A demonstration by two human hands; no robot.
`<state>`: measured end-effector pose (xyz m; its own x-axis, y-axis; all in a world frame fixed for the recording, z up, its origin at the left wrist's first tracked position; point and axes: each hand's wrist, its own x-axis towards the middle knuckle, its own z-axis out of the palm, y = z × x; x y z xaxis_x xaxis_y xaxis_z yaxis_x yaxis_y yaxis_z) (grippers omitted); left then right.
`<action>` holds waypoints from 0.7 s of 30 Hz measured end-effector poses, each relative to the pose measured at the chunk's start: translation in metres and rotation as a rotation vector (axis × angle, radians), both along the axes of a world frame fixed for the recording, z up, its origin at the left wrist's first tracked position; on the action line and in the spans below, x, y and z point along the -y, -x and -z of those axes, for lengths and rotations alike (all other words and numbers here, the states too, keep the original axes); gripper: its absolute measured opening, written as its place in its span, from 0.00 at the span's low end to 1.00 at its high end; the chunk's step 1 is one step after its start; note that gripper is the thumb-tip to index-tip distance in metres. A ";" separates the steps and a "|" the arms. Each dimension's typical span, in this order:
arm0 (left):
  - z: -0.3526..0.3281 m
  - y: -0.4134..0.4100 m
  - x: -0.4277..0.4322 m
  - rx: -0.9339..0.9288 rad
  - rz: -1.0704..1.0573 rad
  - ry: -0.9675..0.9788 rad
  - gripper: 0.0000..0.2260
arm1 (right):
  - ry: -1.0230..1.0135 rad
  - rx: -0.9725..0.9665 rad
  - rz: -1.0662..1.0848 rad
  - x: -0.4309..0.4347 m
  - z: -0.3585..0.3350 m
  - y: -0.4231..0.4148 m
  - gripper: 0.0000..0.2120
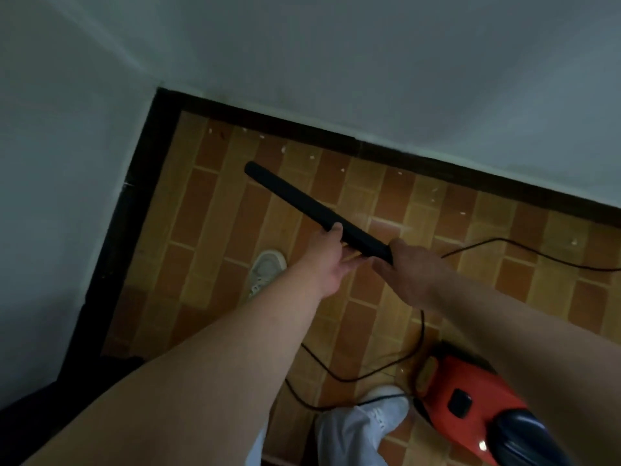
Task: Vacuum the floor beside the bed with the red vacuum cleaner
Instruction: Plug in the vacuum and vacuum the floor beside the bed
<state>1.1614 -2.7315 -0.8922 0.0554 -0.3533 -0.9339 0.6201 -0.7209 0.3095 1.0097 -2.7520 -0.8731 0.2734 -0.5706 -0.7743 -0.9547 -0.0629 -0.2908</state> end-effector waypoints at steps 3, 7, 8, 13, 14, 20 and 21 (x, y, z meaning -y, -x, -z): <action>0.020 -0.026 0.015 0.005 -0.017 -0.039 0.16 | -0.033 -0.026 -0.016 0.013 0.019 -0.031 0.16; 0.051 -0.059 0.031 0.019 -0.030 -0.079 0.14 | -0.008 -0.055 -0.022 0.027 0.051 -0.065 0.19; 0.058 -0.067 0.034 0.017 -0.032 -0.084 0.14 | -0.008 -0.057 -0.021 0.030 0.059 -0.073 0.19; 0.091 -0.102 0.045 0.034 -0.035 -0.115 0.13 | -0.004 -0.049 -0.025 0.042 0.089 -0.107 0.17; 0.096 -0.108 0.046 0.039 -0.037 -0.118 0.13 | 0.003 -0.048 -0.031 0.044 0.094 -0.114 0.17; 0.122 -0.146 0.054 0.066 -0.043 -0.160 0.13 | -0.025 -0.039 -0.045 0.053 0.120 -0.159 0.14; 0.126 -0.152 0.056 0.075 -0.036 -0.162 0.13 | -0.030 -0.032 -0.033 0.054 0.124 -0.166 0.15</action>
<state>1.3138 -2.7879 -1.0179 0.1374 -0.1947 -0.9712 0.6258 -0.7429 0.2375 1.1761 -2.8060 -0.9968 0.2669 -0.5385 -0.7993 -0.9610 -0.0862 -0.2628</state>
